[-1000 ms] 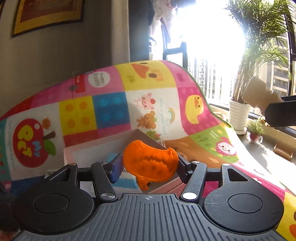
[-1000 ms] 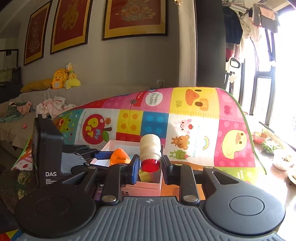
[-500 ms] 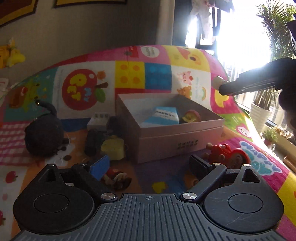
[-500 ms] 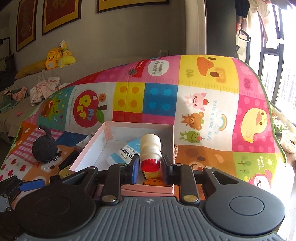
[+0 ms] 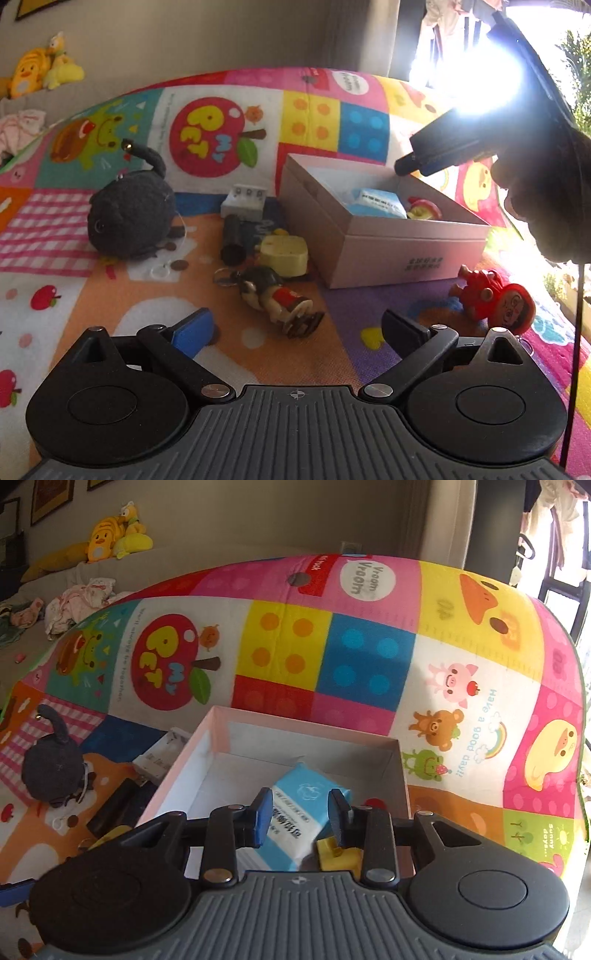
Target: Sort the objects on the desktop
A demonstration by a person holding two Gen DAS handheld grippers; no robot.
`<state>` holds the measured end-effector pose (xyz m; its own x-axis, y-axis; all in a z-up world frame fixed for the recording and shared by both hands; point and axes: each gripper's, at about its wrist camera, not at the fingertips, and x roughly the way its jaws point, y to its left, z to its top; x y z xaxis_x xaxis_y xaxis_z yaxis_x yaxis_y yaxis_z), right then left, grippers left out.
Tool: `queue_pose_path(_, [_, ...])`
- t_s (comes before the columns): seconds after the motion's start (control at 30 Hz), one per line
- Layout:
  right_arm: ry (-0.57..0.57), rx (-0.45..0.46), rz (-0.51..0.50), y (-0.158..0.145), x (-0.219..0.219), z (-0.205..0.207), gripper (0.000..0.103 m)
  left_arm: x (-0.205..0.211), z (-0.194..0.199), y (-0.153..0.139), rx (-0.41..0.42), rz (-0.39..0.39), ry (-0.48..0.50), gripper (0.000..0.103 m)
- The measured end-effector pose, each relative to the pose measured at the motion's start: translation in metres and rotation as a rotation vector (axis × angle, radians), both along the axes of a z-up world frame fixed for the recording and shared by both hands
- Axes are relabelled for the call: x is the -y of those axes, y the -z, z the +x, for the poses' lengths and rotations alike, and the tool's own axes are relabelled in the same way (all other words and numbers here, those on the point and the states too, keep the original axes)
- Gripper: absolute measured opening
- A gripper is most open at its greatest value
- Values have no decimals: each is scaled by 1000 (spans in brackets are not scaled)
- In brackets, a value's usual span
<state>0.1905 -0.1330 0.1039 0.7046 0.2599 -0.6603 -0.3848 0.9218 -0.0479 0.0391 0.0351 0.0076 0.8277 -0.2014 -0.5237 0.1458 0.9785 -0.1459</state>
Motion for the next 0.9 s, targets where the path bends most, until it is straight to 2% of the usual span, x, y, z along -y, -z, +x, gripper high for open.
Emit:
queue_pose_path(0.1, [-131,-43,6,4,-38,-17,34,5,-1,1,-16,25,14,100])
queue_pose_path(0.17, [-188,-26,-37,12,-65,-27,34,8,-3,2,-21,37,29,100])
queue_pose_path(0.3, [-242,15,-146,35,-113,-33,31,12,-8,2,-27,54,45,101])
queue_pose_path(0.43, [-259,29,-235,55,-139,-24,29,10,-15,2,-18,42,42,101])
queue_pose_path(0.57, [-285,-30,-246,65,-131,-28,23,7,-15,2,-22,24,43,101])
queue_pose_path(0.63, [-326,-10,-252,63,-120,-44,23,7,-18,2,-21,24,68,101])
queue_pose_path(0.77, [-381,-43,-256,60,-90,-74,23,11,-22,3,-29,14,151,103])
queue_pose_path(0.9, [-356,-87,-280,69,-53,-91,23,15,-26,4,-29,31,167,103])
